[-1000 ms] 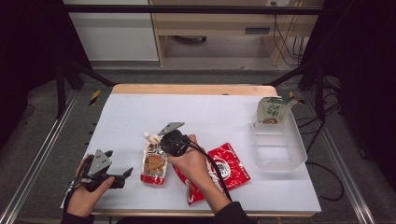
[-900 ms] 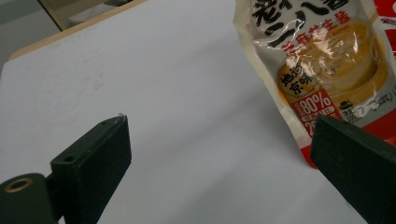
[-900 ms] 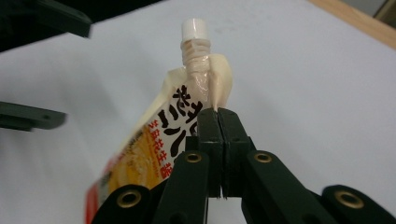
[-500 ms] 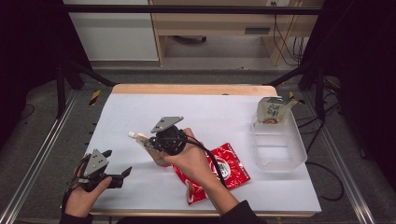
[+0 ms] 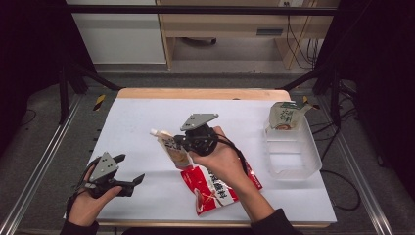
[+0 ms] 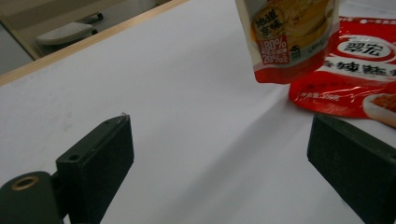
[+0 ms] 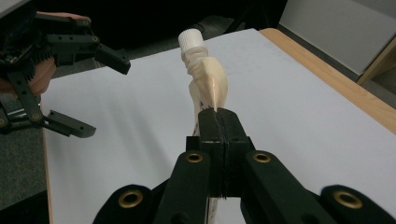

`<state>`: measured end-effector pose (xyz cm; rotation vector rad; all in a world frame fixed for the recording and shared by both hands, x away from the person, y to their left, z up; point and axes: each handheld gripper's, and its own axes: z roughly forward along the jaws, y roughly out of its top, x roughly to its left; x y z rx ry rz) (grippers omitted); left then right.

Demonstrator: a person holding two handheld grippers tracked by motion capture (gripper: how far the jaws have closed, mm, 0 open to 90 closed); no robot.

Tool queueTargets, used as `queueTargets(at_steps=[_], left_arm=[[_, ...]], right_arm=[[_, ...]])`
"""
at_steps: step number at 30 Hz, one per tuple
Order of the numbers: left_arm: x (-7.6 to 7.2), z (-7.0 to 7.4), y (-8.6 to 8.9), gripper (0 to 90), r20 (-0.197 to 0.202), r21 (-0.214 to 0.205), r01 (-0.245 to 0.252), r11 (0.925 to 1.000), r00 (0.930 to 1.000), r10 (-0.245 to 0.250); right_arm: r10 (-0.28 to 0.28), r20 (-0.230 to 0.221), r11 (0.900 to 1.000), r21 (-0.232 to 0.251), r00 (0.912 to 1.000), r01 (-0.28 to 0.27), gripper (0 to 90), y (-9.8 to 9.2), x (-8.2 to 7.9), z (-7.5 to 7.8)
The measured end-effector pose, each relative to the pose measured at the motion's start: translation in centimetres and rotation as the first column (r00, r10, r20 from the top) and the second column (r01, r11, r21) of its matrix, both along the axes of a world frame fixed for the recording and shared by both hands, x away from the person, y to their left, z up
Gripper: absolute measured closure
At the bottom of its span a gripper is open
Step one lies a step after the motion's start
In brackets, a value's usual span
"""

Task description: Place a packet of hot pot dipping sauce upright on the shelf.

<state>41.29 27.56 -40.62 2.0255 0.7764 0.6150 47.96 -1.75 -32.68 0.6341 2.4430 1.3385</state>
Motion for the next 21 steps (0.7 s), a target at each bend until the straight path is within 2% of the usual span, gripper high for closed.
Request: queueTargets(at_steps=[2, 4, 9, 12, 15, 17, 21], left_arm=[[0.2, 0.5, -0.7, 7.6, 0.001, 0.002, 0.026, 0.9997, 0.9997, -0.026], [0.5, 1.0, -1.3, 7.6, 0.009, 0.024, 0.044, 0.9987, 0.9990, -0.044], [1.4, 2.5, -3.2, 7.7, -0.004, 0.057, 0.087, 0.9946, 0.9962, -0.087], [1.8, 3.6, -4.4, 10.2, -0.021, 0.045, 0.133, 0.9901, 0.9910, -0.132], [2.0, 4.7, -5.7, 12.8, -0.021, 0.070, 0.171, 0.9829, 0.9853, -0.169], [2.2, 5.4, -6.3, 13.5, -0.021, 0.072, 0.197, 0.9778, 0.9804, -0.196], [2.4, 6.6, -7.3, 16.4, -0.015, 0.081, 0.218, 0.9725, 0.9759, -0.218]], right_arm=[[0.002, 0.006, 1.0000, -0.003, 1.0000, -0.002, 90.0, -1.0, -0.2, 0.3], [-0.006, 0.013, 1.0000, -0.005, 0.9999, 0.006, 90.0, -1.9, -0.4, 0.6], [-0.012, 0.025, 0.9999, -0.009, 0.9996, 0.012, 90.0, -4.0, -1.1, 1.5], [-0.003, 0.026, 1.0000, 0.000, 0.9997, 0.003, 90.0, -5.1, -1.4, 1.8], [-0.004, 0.028, 0.9999, -0.010, 0.9996, 0.004, 90.0, -5.8, -1.6, 1.8], [-0.004, 0.028, 0.9999, -0.009, 0.9996, 0.004, 90.0, -6.2, -1.7, 1.7], [-0.007, 0.024, 0.9999, -0.015, 0.9997, 0.008, 90.0, -6.6, -1.9, 1.7]])
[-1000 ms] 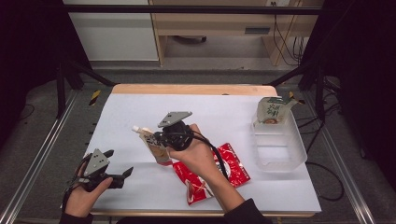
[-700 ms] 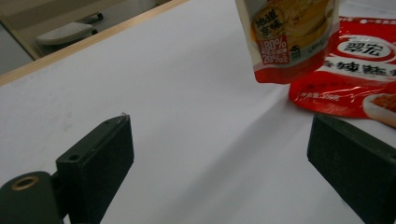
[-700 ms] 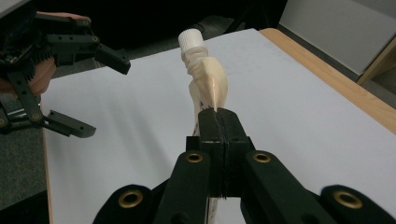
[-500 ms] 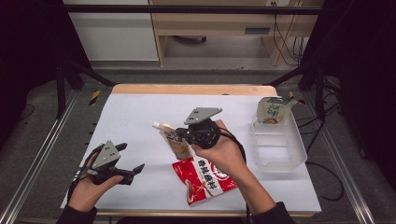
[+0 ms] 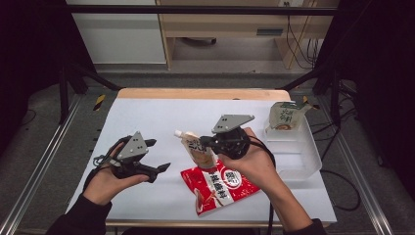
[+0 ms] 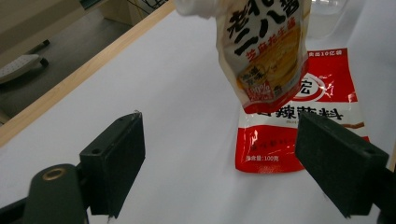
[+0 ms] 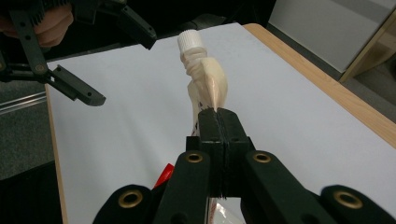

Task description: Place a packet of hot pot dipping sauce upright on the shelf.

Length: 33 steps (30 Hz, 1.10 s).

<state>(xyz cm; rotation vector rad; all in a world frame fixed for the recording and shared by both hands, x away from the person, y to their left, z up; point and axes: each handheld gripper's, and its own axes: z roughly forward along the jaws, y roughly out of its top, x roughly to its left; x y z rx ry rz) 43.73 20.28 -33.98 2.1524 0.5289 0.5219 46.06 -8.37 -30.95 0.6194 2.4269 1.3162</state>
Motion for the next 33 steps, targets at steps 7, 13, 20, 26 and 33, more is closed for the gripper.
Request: queueTargets(at_steps=[7, 13, 20, 26, 33], left_arm=[[0.6, 0.9, -0.9, 21.8, 0.007, 0.023, 0.028, 0.9993, 0.9996, -0.029], [1.2, 1.2, -1.3, 26.5, -0.002, 0.020, 0.060, 0.9980, 0.9982, -0.060], [1.6, 1.3, -2.0, 31.8, 0.015, 0.018, 0.096, 0.9952, 0.9953, -0.096], [2.2, 1.0, -2.4, 34.4, -0.002, 0.006, 0.109, 0.9941, 0.9941, -0.109], [2.9, 0.7, -2.7, 44.6, -0.030, -0.022, 0.159, 0.9870, 0.9867, -0.160]], right_arm=[[0.011, -0.001, 0.9999, 0.000, 0.9999, -0.011, 90.0, -0.2, 0.0, 0.0], [0.026, 0.004, 0.9997, 0.003, 0.9996, -0.026, 90.0, -0.1, -0.2, 0.4], [0.042, 0.008, 0.9990, 0.013, 0.9991, -0.042, 90.0, 0.1, -0.6, 0.3], [0.053, 0.000, 0.9985, 0.012, 0.9986, -0.053, 90.0, 0.4, -0.8, -0.2], [0.068, -0.002, 0.9976, 0.015, 0.9977, -0.068, 90.0, 0.8, -1.0, -0.4]])
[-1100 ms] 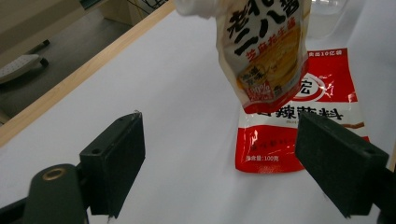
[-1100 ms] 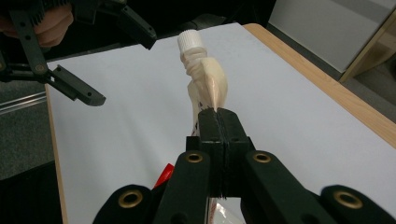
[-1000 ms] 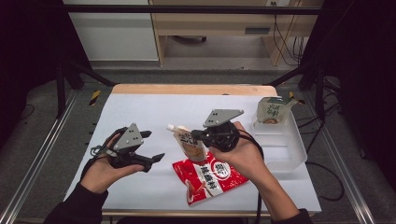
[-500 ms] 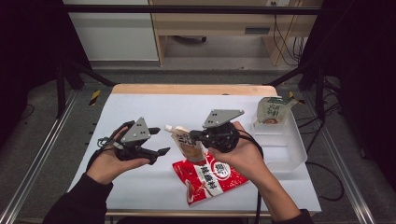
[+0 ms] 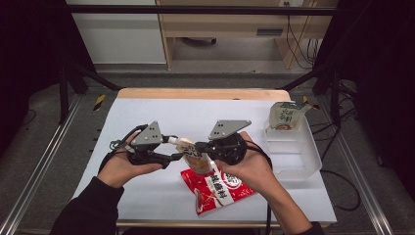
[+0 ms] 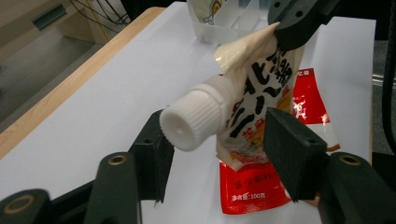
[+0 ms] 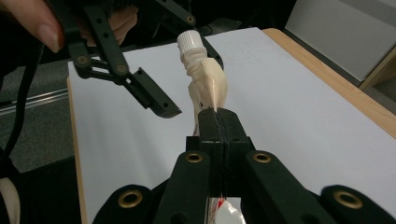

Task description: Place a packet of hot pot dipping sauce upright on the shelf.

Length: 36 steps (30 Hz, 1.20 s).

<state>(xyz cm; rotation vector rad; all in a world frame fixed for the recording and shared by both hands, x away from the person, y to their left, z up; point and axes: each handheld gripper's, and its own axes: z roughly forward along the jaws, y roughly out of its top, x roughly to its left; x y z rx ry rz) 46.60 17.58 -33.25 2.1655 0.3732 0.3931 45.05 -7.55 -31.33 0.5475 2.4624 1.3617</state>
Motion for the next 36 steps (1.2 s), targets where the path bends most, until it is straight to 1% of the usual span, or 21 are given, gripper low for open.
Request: queueTargets(at_steps=[2, 4, 7, 8, 10, 12, 13, 15, 16, 18, 21, 24, 27, 29, 32, 34, 36], left_arm=[[0.1, 0.0, 0.0, 48.2, -0.004, -0.021, 0.010, 0.9997, 0.9999, -0.010], [0.3, 0.0, 0.0, 50.1, -0.004, -0.013, 0.011, 0.9999, 0.9999, -0.011], [0.6, -0.1, 0.3, 55.1, -0.009, -0.021, 0.012, 0.9997, 0.9999, -0.012], [0.7, -0.1, 0.3, 55.0, -0.012, -0.028, 0.014, 0.9995, 0.9998, -0.015], [0.7, -0.2, 0.3, 53.8, -0.009, -0.022, 0.014, 0.9996, 0.9998, -0.015], [0.8, -0.3, 0.4, 50.8, -0.008, -0.015, 0.009, 0.9999, 0.9999, -0.009], [0.9, -0.3, 0.3, 48.3, -0.013, -0.022, 0.005, 0.9997, 0.9999, -0.006], [0.9, -0.4, 0.3, 48.5, -0.017, -0.023, 0.013, 0.9996, 0.9998, -0.014], [0.9, -0.4, 0.3, 49.8, -0.017, -0.020, 0.022, 0.9996, 0.9996, -0.022], [0.8, -0.5, 0.2, 51.8, -0.016, -0.030, 0.023, 0.9993, 0.9996, -0.024], [0.8, -0.4, 0.2, 56.3, -0.023, -0.027, 0.025, 0.9993, 0.9994, -0.025], [0.6, -0.3, 0.2, 63.7, -0.027, -0.020, 0.029, 0.9994, 0.9992, -0.030], [0.5, -0.1, 0.0, 70.1, -0.041, -0.029, 0.023, 0.9993, 0.9989, -0.024], [0.4, 0.1, -0.1, 71.8, -0.038, -0.018, 0.025, 0.9995, 0.9989, -0.026], [0.4, 0.5, -0.3, 72.1, -0.039, -0.019, 0.014, 0.9997, 0.9991, -0.014], [0.4, 0.7, -0.5, 72.3, -0.044, -0.010, 0.013, 0.9999, 0.9989, -0.014], [0.4, 0.9, -0.7, 72.5, -0.045, 0.013, 0.018, 0.9997, 0.9989, -0.017]], right_arm=[[0.006, 0.000, 1.0000, 0.003, 1.0000, -0.006, 90.0, 0.1, 0.0, 0.0], [0.007, -0.002, 1.0000, 0.006, 1.0000, -0.007, 90.0, 0.1, 0.0, -0.1], [0.011, -0.009, 0.9999, 0.011, 0.9999, -0.011, 90.0, 0.2, 0.0, -0.3], [0.012, -0.010, 0.9998, 0.013, 0.9999, -0.012, 90.0, 0.2, 0.0, -0.4], [0.014, -0.012, 0.9998, 0.013, 0.9998, -0.014, 90.0, 0.2, 0.0, -0.4], [0.019, -0.011, 0.9998, 0.010, 0.9998, -0.019, 90.0, 0.3, -0.1, -0.5], [0.021, -0.013, 0.9997, 0.010, 0.9997, -0.021, 90.0, 0.4, -0.1, -0.5], [0.020, -0.014, 0.9998, 0.008, 0.9997, -0.020, 90.0, 0.5, -0.1, -0.5], [0.022, -0.014, 0.9997, 0.009, 0.9997, -0.022, 90.0, 0.5, 0.0, -0.5], [0.025, -0.014, 0.9996, 0.011, 0.9996, -0.025, 90.0, 0.6, 0.0, -0.5], [0.027, -0.022, 0.9996, 0.004, 0.9994, -0.027, 90.0, 0.7, 0.1, -0.7], [0.024, -0.024, 0.9997, 0.003, 0.9994, -0.024, 90.0, 0.7, 0.2, -0.9], [0.015, -0.025, 0.9998, 0.015, 0.9996, -0.015, 90.0, 0.5, 0.4, -1.0], [0.008, -0.021, 0.9998, 0.017, 0.9998, -0.008, 90.0, 0.4, 0.5, -1.0], [-0.002, -0.020, 0.9997, 0.026, 0.9998, 0.002, 90.0, 0.3, 0.4, -1.1], [-0.007, -0.017, 0.9995, 0.029, 0.9998, 0.008, 90.0, 0.2, 0.4, -1.1], [-0.015, -0.006, 0.9998, 0.014, 0.9999, 0.015, 90.0, 0.2, 0.3, -1.1]])
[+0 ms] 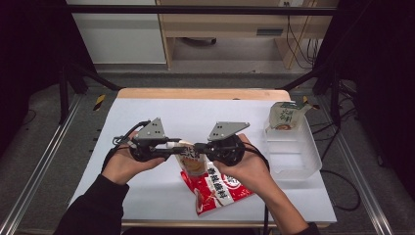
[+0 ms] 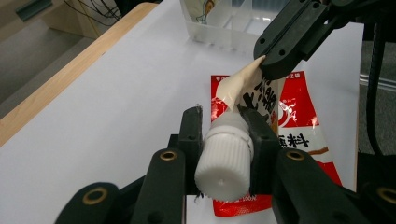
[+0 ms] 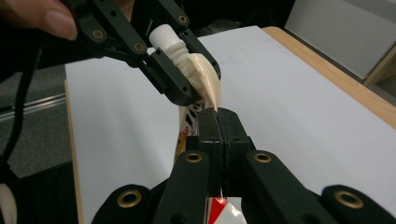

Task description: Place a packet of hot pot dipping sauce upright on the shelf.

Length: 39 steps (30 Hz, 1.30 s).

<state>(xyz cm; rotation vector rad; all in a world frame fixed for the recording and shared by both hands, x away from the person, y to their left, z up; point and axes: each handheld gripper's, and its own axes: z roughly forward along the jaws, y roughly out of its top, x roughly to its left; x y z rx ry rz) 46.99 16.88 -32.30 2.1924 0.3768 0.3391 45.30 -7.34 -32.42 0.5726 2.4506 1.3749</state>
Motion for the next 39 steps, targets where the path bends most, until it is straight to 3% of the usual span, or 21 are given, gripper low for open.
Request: queueTargets(at_steps=[8, 14, 16, 24, 31, 35, 39], left_arm=[[-0.6, 1.0, -0.7, 72.9, 0.024, 0.035, 0.030, 0.9989, 0.9992, -0.031], [-0.8, 1.2, -1.1, 73.0, 0.046, 0.100, 0.030, 0.9945, 0.9983, -0.034], [-0.8, 1.2, -1.1, 73.1, 0.049, 0.102, 0.028, 0.9944, 0.9982, -0.033], [-0.5, 1.1, -1.1, 73.1, 0.047, 0.097, 0.032, 0.9948, 0.9982, -0.037], [-0.7, 1.1, -1.2, 73.1, 0.047, 0.110, 0.048, 0.9927, 0.9974, -0.054], [-0.7, 1.0, -1.3, 73.1, 0.045, 0.110, 0.058, 0.9923, 0.9970, -0.063], [-0.8, 0.9, -1.5, 73.1, 0.046, 0.116, 0.070, 0.9908, 0.9961, -0.076]], right_arm=[[0.011, 0.029, 0.9987, -0.050, 0.9995, -0.009, 85.0, -0.4, -0.5, 0.6], [-0.008, 0.061, 0.9971, -0.075, 0.9981, 0.013, 61.4, -1.1, -0.5, 1.3], [-0.018, 0.064, 0.9955, -0.092, 0.9978, 0.024, 54.6, -1.3, -0.5, 1.2], [0.006, 0.054, 0.9828, -0.185, 0.9985, 0.004, 34.4, -1.1, -0.2, 0.4], [0.023, 0.025, 0.9627, -0.270, 0.9994, -0.016, 23.8, -0.5, 0.5, 0.8], [0.064, 0.006, 0.9521, -0.300, 0.9979, -0.059, 23.0, -0.1, 0.9, 1.1], [0.084, -0.007, 0.9399, -0.331, 0.9964, -0.082, 35.5, 0.5, 1.2, 1.3]])
